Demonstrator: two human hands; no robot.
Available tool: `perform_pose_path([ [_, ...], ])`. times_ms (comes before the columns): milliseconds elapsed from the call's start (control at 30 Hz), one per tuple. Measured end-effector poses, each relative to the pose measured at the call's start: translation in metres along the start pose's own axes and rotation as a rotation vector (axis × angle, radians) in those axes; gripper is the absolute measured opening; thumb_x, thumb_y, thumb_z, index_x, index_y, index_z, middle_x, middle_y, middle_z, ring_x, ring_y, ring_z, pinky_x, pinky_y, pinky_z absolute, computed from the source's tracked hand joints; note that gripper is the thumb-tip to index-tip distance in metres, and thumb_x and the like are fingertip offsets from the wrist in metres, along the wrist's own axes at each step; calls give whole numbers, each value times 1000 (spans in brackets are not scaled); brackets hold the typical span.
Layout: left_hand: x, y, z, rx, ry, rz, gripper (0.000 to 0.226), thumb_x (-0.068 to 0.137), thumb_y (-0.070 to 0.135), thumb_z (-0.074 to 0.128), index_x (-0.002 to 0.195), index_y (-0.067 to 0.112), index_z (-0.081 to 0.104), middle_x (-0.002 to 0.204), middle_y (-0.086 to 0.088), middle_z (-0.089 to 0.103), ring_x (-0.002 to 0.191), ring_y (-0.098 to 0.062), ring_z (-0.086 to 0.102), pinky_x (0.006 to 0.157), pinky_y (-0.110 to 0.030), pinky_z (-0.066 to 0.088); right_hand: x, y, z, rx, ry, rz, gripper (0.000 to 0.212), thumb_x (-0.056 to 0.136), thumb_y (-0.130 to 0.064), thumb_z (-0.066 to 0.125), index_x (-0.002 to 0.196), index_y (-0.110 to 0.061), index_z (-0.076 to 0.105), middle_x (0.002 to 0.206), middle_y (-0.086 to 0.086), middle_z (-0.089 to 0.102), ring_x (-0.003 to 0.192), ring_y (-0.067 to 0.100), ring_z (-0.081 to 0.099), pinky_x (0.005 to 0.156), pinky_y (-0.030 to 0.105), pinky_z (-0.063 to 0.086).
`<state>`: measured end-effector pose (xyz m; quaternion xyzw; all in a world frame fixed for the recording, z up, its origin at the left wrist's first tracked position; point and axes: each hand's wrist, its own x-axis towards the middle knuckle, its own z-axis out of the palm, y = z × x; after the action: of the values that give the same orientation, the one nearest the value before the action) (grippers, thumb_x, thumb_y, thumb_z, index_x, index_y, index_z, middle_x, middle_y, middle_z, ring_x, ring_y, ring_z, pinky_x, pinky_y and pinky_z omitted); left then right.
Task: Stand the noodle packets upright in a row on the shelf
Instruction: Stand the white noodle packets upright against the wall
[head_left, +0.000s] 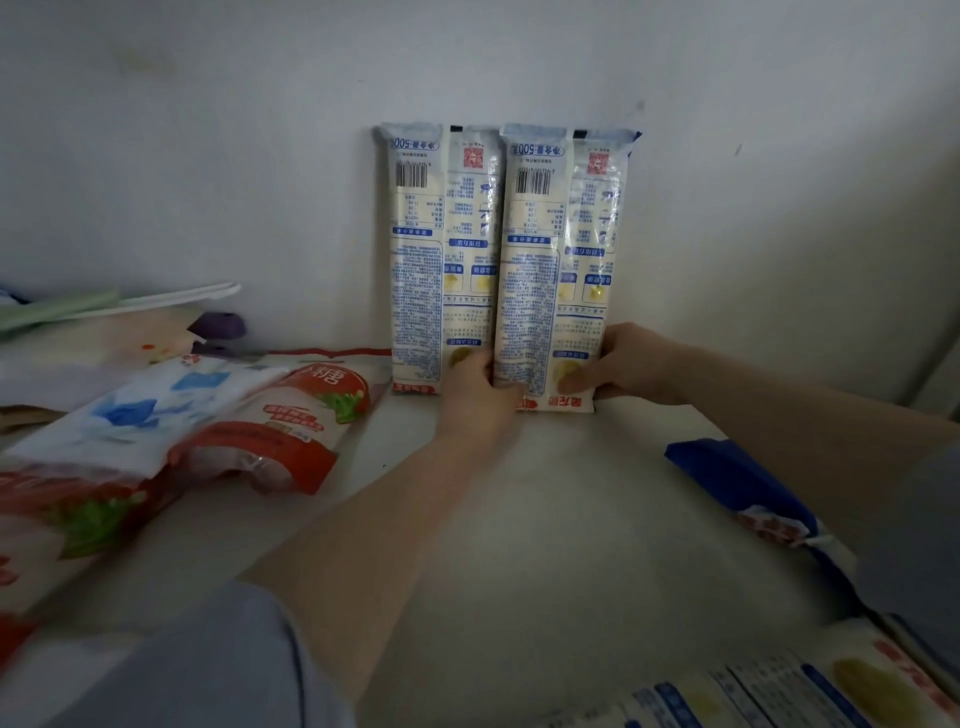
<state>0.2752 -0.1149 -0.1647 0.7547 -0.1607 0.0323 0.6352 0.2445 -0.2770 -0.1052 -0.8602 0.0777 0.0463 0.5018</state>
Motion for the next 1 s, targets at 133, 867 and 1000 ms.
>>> perform_pose_path([
  [133, -3, 1, 0, 74, 53, 17, 26, 80, 5, 62, 105, 12, 67, 98, 0, 70, 92, -14, 66, 82, -28, 55, 2, -2, -1, -17, -11, 5, 37, 77, 5, 70, 106, -15, 61, 92, -3, 66, 85, 15, 64, 75, 29, 52],
  [867, -11, 7, -2, 493, 239, -9, 27, 89, 26, 54, 74, 11, 70, 64, -3, 61, 63, -21, 58, 50, -22, 35, -6, 30, 16, 119, 260, -87, 41, 77, -9, 75, 116, -16, 66, 99, -3, 69, 89, 15, 67, 72, 19, 52],
  [1000, -11, 6, -2, 557, 252, -29, 24, 86, 27, 54, 77, 14, 72, 71, -2, 66, 71, -22, 61, 58, -25, 43, -7, 30, 13, 165, 258, -48, 36, 76, -6, 76, 110, -14, 69, 101, 2, 71, 89, 16, 69, 77, 24, 53],
])
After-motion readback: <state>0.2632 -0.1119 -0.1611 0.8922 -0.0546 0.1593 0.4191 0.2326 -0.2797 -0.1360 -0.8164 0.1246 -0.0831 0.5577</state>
